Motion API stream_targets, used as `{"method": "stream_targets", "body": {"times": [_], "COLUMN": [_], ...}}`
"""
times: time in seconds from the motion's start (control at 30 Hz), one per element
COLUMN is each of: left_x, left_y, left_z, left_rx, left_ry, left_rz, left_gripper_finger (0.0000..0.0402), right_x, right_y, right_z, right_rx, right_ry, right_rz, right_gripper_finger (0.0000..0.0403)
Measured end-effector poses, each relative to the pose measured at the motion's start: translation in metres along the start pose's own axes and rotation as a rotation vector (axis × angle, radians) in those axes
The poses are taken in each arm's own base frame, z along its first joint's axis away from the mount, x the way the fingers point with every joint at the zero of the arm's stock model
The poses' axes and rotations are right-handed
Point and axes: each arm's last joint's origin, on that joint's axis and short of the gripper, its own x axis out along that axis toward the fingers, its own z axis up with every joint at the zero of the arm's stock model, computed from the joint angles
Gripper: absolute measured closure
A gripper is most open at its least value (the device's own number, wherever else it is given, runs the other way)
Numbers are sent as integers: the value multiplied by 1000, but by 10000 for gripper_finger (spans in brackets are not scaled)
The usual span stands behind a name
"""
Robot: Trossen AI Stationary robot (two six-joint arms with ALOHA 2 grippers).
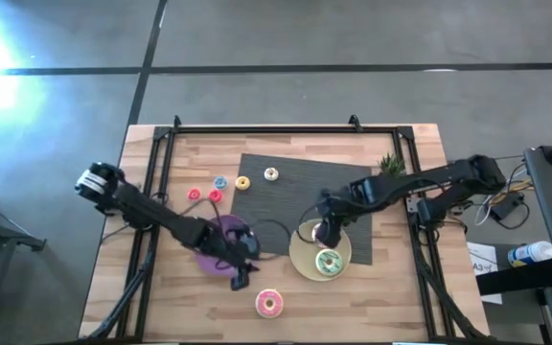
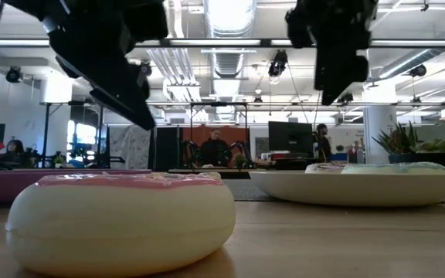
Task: Pick & Place donuts
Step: Put the large pink donut on the white plate
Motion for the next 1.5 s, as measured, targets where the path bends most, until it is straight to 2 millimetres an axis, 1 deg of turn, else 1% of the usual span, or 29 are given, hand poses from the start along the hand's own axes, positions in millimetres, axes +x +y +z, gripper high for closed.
{"method": "stream_targets", "body": {"times": [0.07,0.13,0.2,0.27,0.33,0.43,0.53,0.63,0.7,0.77,0.87,0.93,1.03,1.13,1.23,1.4,1.5], "left_x": [6,9,6,-1,-12,-34,-56,-79,-94,-104,-111,-112,-107,-102,-100,-102,-103], "left_y": [-8,-14,-19,-22,-27,-30,-27,-20,-12,-2,15,24,35,43,48,48,48], "left_z": [4,8,12,14,17,19,19,15,9,3,-14,-27,-50,-71,-85,-92,-92], "left_rx": [19,19,-26,-88,-127,-186,-292,-324,-325,-333,-341,-356,-383,-405,-399,-358,-323], "left_ry": [24,59,67,65,30,-22,-64,-141,-211,-287,-333,-327,-273,-219,-184,-185,-188], "left_rz": [1,14,31,39,21,-30,-71,-77,-34,11,51,32,0,-17,-26,-50,-49], "left_gripper_finger": [278,278,278,278,278,278,278,278,278,278,278,278,278,278,278,278,278], "right_x": [-2,-2,-1,0,0,4,15,30,41,54,76,92,115,132,144,152,158], "right_y": [6,11,16,24,33,48,64,79,90,98,110,120,136,150,164,180,186], "right_z": [-6,-11,-13,-15,-17,-16,-9,-3,1,4,9,11,11,7,0,-10,-9], "right_rx": [-20,-45,-78,-124,-187,-258,-283,-292,-254,-220,-183,-180,-203,-230,-282,-341,-343], "right_ry": [4,7,-3,-26,-60,-133,-223,-247,-248,-233,-207,-188,-152,-84,-20,36,39], "right_rz": [1,9,25,59,107,185,278,376,433,430,413,401,383,334,280,196,189], "right_gripper_finger": [189,189,189,189,189,189,189,189,189,189,189,189,189,189,189,189,189]}}
